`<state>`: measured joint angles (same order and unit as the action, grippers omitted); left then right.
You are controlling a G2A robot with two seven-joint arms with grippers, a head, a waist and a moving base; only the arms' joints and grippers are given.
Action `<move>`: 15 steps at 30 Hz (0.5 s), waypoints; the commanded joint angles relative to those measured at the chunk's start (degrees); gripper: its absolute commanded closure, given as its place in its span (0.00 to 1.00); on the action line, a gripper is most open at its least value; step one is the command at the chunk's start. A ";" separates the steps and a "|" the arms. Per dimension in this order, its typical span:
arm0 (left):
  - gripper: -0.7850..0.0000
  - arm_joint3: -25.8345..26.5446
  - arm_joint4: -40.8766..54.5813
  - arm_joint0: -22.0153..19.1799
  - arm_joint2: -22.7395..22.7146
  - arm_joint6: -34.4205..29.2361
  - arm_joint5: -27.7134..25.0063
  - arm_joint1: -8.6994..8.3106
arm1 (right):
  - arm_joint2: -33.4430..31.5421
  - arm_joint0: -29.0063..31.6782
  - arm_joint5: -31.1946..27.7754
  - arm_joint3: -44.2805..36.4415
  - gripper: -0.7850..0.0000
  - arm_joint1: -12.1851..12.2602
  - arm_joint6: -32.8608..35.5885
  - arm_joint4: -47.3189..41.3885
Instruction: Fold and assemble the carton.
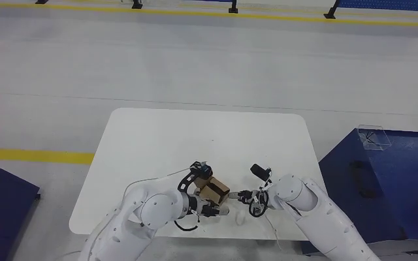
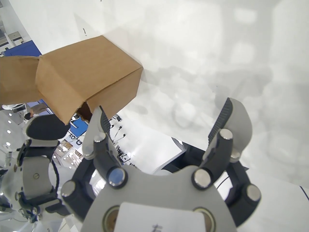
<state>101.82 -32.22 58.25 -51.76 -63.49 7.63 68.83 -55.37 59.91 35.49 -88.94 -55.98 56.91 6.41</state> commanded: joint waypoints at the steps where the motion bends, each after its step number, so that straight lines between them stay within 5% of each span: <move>1: 0.00 -0.77 -0.75 -0.56 -0.15 -0.03 1.14 0.02 | -0.04 0.00 -0.04 0.01 0.00 0.00 -0.01 -0.06; 15: 0.00 -6.10 1.43 -4.59 -2.52 0.32 0.83 0.21 | -0.17 0.60 0.15 -0.71 0.00 -0.05 -0.83 -0.43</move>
<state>96.28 -31.30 54.18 -54.53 -63.29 9.13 68.93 -55.52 60.48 35.62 -89.63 -56.03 56.13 6.05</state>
